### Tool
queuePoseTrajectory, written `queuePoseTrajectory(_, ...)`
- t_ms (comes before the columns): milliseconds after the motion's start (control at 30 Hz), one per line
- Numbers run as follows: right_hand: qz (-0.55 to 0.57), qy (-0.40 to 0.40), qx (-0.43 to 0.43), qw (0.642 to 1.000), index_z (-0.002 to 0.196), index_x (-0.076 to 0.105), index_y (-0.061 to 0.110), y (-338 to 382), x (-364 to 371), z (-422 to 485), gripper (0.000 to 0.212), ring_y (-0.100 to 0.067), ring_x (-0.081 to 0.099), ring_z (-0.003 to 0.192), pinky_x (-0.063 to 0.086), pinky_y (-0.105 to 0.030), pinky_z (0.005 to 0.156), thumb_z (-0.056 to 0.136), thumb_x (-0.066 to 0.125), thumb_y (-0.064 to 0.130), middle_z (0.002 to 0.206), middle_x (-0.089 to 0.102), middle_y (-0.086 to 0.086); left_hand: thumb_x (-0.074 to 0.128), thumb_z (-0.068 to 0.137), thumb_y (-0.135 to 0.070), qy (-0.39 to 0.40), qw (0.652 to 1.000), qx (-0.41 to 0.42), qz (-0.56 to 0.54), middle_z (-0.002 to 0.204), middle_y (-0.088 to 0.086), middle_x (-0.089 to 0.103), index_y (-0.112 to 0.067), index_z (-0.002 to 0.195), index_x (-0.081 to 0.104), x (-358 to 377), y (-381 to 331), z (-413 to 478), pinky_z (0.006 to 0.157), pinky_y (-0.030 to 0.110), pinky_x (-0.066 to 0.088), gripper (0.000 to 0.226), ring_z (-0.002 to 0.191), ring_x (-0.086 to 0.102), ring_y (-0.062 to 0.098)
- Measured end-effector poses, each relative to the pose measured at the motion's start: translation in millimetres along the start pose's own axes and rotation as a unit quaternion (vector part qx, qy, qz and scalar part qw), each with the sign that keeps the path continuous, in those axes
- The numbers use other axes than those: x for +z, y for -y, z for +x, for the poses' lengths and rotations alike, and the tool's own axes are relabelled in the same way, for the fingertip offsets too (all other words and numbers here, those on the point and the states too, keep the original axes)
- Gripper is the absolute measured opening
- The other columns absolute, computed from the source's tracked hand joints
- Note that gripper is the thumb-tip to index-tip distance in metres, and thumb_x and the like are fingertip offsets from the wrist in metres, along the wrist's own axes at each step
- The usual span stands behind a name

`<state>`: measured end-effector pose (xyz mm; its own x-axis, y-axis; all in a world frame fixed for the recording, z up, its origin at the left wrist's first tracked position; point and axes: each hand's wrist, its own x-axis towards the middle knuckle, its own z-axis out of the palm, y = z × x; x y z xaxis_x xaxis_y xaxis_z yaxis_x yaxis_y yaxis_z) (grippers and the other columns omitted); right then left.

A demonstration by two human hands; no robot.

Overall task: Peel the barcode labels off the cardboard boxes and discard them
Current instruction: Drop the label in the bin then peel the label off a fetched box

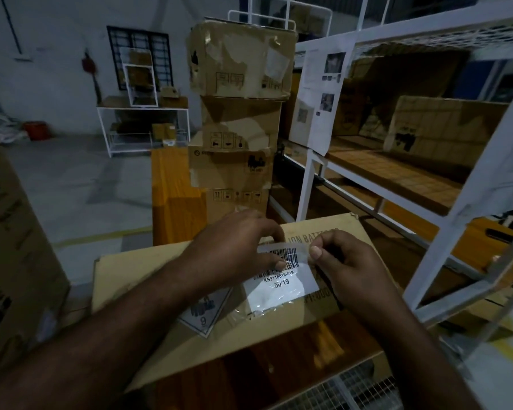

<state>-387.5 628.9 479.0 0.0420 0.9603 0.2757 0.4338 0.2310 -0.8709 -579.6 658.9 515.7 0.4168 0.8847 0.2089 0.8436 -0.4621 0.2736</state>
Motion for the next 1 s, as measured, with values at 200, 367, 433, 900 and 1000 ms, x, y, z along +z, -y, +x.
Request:
queuePoseTrajectory(200, 0.020, 0.084, 0.021, 0.996, 0.112, 0.050, 0.040, -2, -11, 4, 0.043, -0.020, 0.062, 0.089, 0.060, -0.039, 0.074, 0.082, 0.074, 0.019, 0.100, 0.060, 0.005, 0.073, 0.083, -0.042, -0.031, 0.996, 0.025, -0.079, 0.126, -0.016, 0.053, -0.039, 0.082, 0.063, 3, 1, -2, 0.095, 0.038, 0.050, 0.010, 0.125, 0.043, 0.006)
queuePoseTrajectory(367, -0.068, 0.116, -0.005, 0.991, 0.096, 0.066, 0.029, -3, -11, 5, 0.012, -0.014, 0.060, 0.090, 0.059, -0.035, 0.074, 0.086, 0.070, 0.023, 0.100, 0.060, 0.003, 0.071, 0.083, -0.046, -0.043, 0.995, 0.022, -0.091, 0.097, -0.015, 0.056, -0.037, 0.087, 0.067, 11, -3, -2, 0.079, 0.037, 0.054, 0.010, 0.096, 0.048, 0.004)
queuePoseTrajectory(433, -0.094, 0.097, -0.023, 0.991, 0.080, 0.066, 0.025, -3, -10, 5, 0.008, -0.014, 0.059, 0.085, 0.056, -0.039, 0.075, 0.087, 0.069, 0.025, 0.091, 0.061, 0.002, 0.071, 0.083, -0.047, -0.029, 0.994, 0.019, -0.099, 0.101, -0.012, 0.057, -0.038, 0.087, 0.067, 11, -2, 0, 0.077, 0.034, 0.056, 0.010, 0.097, 0.052, 0.006)
queuePoseTrajectory(900, 0.070, 0.068, 0.010, 0.995, 0.080, 0.067, 0.002, -10, -4, 3, 0.010, 0.002, 0.056, 0.052, 0.042, -0.013, 0.046, 0.086, 0.068, 0.010, 0.074, 0.068, -0.004, 0.054, 0.096, -0.043, 0.044, 0.961, -0.065, -0.264, 0.095, 0.000, 0.075, -0.011, 0.099, 0.073, -14, 6, 14, 0.088, 0.041, 0.059, 0.037, 0.093, 0.071, 0.015)
queuePoseTrajectory(1000, 0.086, 0.077, 0.003, 0.993, 0.079, 0.067, 0.003, -11, -5, 2, 0.010, -0.001, 0.061, 0.059, 0.046, -0.014, 0.050, 0.085, 0.067, 0.011, 0.074, 0.069, 0.001, 0.053, 0.090, -0.053, 0.062, 0.962, -0.048, -0.260, 0.097, -0.001, 0.076, -0.014, 0.100, 0.074, -18, 10, 12, 0.087, 0.043, 0.059, 0.046, 0.093, 0.072, 0.014)
